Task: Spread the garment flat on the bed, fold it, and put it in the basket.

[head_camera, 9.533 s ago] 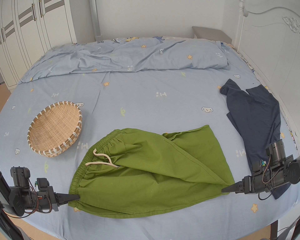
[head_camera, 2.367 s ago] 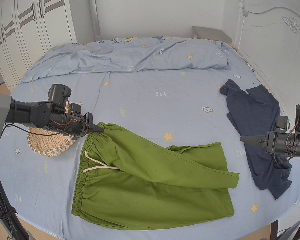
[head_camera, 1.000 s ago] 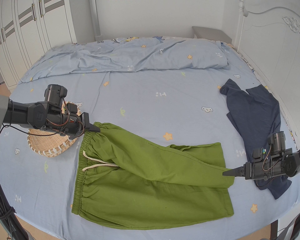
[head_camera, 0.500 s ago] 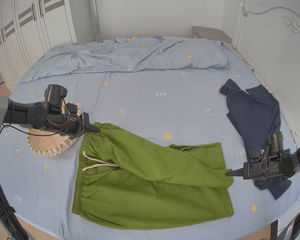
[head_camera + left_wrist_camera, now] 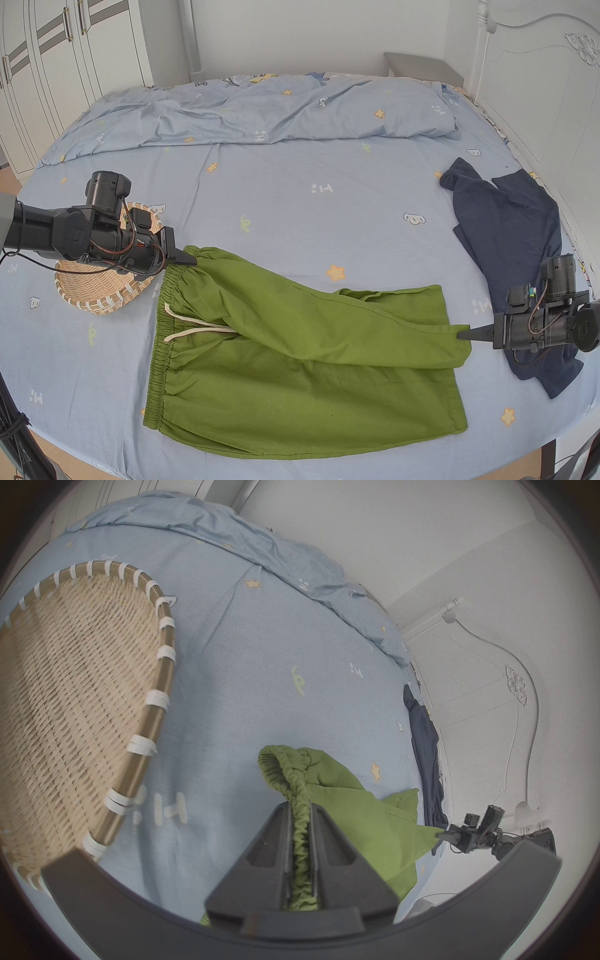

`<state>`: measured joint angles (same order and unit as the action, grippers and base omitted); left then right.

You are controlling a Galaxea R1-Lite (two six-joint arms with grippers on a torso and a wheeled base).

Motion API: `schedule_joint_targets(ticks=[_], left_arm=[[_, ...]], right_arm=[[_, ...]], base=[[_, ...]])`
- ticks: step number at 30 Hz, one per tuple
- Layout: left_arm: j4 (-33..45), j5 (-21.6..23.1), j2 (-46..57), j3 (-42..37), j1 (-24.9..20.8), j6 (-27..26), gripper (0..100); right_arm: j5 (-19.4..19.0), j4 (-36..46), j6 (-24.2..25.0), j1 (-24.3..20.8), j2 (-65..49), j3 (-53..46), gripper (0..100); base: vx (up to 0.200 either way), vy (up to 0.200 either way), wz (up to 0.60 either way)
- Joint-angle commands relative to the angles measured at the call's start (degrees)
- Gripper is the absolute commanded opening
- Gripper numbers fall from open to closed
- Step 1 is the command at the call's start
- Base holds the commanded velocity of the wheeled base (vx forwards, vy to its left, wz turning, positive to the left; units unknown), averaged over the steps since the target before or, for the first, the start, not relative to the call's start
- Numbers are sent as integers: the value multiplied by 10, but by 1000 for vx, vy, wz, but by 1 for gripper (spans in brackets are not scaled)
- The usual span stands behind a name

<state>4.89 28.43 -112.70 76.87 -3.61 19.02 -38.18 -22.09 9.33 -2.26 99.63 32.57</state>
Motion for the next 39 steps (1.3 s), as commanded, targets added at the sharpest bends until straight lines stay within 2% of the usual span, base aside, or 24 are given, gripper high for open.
schedule_joint_targets(ticks=[1, 10, 16, 25, 33, 37, 39], left_arm=[[-58, 0, 19, -31, 29, 4, 0], [-236, 0, 16, -117, 33, 5, 0], [-316, -2, 13, -147, 34, 5, 0], [-332, -2, 9, -149, 40, 5, 0], [-333, -1, 7, -149, 40, 3, 0], [-333, 0, 6, -150, 40, 2, 0], [-334, 0, 5, -149, 39, 1, 0]], right_arm=[[1, 10, 9, -14, -116, 28, 0], [4, 148, 16, -37, -155, 196, 0], [5, 163, 16, -37, -142, 270, 0], [22, 208, 16, -71, -126, 340, 0], [32, 209, 15, -86, -137, 317, 0], [32, 209, 15, -81, -139, 319, 0], [32, 202, 11, -68, -104, 327, 0]], base=[[0, 0, 0], [0, 0, 0], [0, 0, 0], [0, 0, 0], [0, 0, 0], [0, 0, 0], [0, 0, 0]])
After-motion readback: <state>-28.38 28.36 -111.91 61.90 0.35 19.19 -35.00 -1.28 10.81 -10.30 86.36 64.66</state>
